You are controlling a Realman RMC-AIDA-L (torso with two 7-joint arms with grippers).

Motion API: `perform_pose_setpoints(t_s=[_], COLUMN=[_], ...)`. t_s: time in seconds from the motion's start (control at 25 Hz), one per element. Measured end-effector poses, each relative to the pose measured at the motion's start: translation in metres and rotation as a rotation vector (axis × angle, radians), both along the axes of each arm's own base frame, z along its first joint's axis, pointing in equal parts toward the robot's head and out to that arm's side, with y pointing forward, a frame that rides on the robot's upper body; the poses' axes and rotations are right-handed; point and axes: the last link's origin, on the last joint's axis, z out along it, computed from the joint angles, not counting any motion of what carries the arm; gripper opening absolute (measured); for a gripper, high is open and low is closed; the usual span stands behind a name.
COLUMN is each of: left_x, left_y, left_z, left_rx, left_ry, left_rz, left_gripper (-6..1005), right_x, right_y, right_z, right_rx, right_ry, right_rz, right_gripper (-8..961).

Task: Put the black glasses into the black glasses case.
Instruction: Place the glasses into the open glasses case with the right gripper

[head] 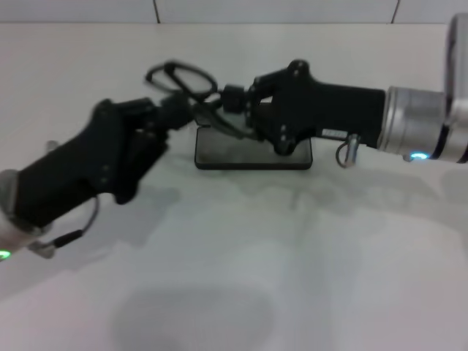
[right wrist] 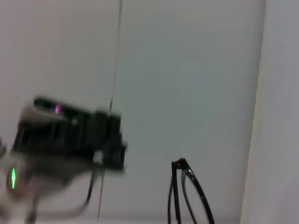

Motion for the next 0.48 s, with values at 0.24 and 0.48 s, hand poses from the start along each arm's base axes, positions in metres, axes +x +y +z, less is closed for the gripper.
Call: perform_pose_setpoints(t_s=[0.24,0.48], left_x=[-0.017,-0.023], left_y=[-0.009,-0.013], left_z=[0.017,0.020], left_rx=[0.068,0.091], left_ry=[-0.015,-0.022], left_rz=[0.069,0.098], left_gripper=[40,39], right_x=[-0.003,-0.010], right_y=[-0.006,-0.019], right_z=[-0.024,-0.050], right_rx=[0.093,0.317], right_ry=[-0.325,-0.577], right_rz=[0.044,0.106], right_gripper=[27,28])
